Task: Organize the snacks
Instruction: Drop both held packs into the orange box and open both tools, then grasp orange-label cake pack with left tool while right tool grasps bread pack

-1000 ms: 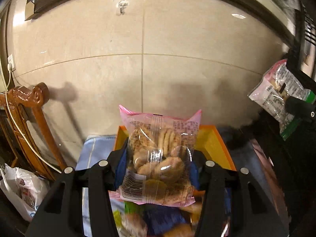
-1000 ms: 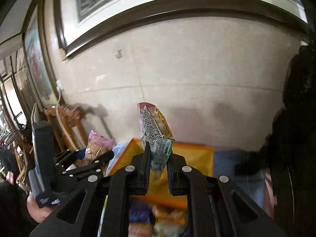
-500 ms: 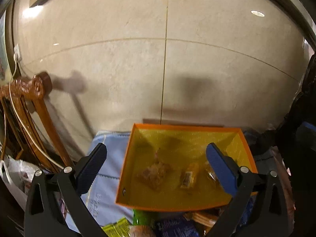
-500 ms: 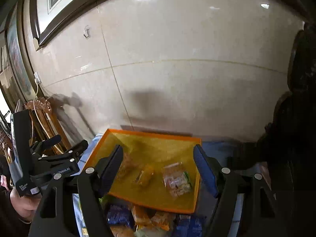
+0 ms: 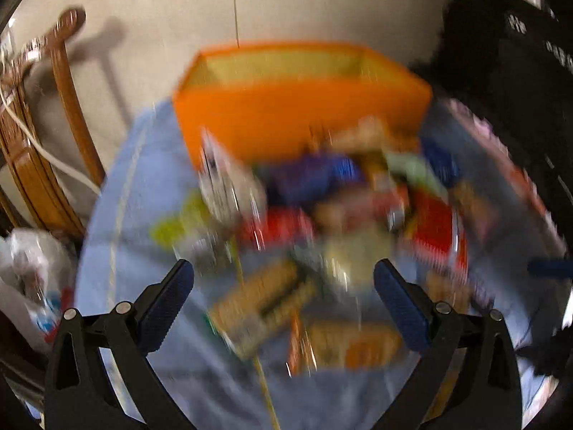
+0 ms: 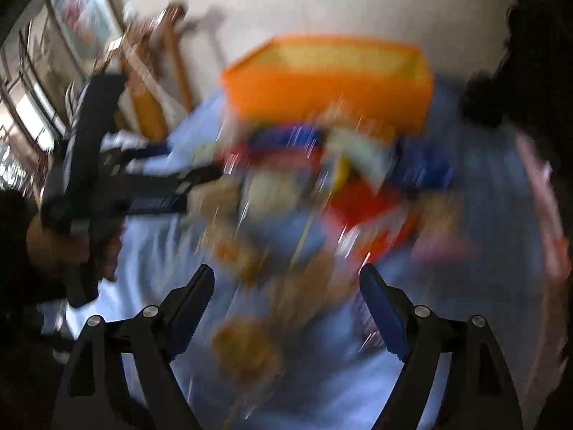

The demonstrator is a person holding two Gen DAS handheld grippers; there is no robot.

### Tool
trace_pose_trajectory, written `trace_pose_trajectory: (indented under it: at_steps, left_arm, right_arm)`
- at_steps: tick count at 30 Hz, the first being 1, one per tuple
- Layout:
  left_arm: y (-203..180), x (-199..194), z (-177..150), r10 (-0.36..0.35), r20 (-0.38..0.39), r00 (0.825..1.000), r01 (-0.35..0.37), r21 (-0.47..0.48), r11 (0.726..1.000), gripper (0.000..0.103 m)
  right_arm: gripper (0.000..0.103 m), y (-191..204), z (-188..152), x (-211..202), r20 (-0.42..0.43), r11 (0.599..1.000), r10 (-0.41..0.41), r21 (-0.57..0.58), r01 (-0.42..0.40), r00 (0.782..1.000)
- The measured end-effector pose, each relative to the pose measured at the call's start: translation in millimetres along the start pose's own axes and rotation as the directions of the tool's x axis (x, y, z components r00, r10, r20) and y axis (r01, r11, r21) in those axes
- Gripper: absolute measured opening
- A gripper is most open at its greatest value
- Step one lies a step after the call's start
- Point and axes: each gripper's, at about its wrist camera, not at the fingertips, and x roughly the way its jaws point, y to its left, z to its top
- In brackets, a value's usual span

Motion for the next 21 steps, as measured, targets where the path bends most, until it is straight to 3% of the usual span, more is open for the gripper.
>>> trace_pose_trajectory:
  at_steps: [4, 10, 12, 16, 17, 21]
  left_arm:
    - [-13, 7, -36, -0.044, -0.039, 0.998, 0.043, -0.015, 0.999, 0.098]
    - [-39, 25, -53, -0.044, -0.057, 0.997, 0.043, -0.004, 0.999, 0.098]
    - [-46, 37, -56, -0.010, -0.068, 0.998, 0.010, 0.007, 1.000, 0.098]
    - [-56, 42, -58, -0.002, -0.050, 0.999, 0.005, 0.049, 0.999, 0.079]
    - [-57, 42, -59, -0.012, -0.052, 0.999, 0.015, 0.059, 0.998, 0.079]
    - [-52, 39, -63, -0.028, -0.044, 0.999, 0.030, 0.048, 0.998, 0.077]
  right_arm:
    - [0.083, 40, -42, 14, -0.045, 0.990, -0.027, -0.137, 0.021, 0.999]
    - [0.085, 54, -52, 36, -0.037, 0.968, -0.127, -0.224, 0.116, 0.991]
    - [0.085, 53, -55, 49, -0.055, 0.961, -0.161, -0.237, 0.144, 0.985]
    - [0.064, 49, -58, 61, -0.092, 0.970, -0.146, -0.208, 0.125, 0.985]
    - [0.057, 48, -58, 60, -0.098, 0.973, -0.134, -0.201, 0.113, 0.986]
    - [0.052, 43, -56, 58, -0.111, 0.981, -0.116, -0.168, 0.097, 0.987]
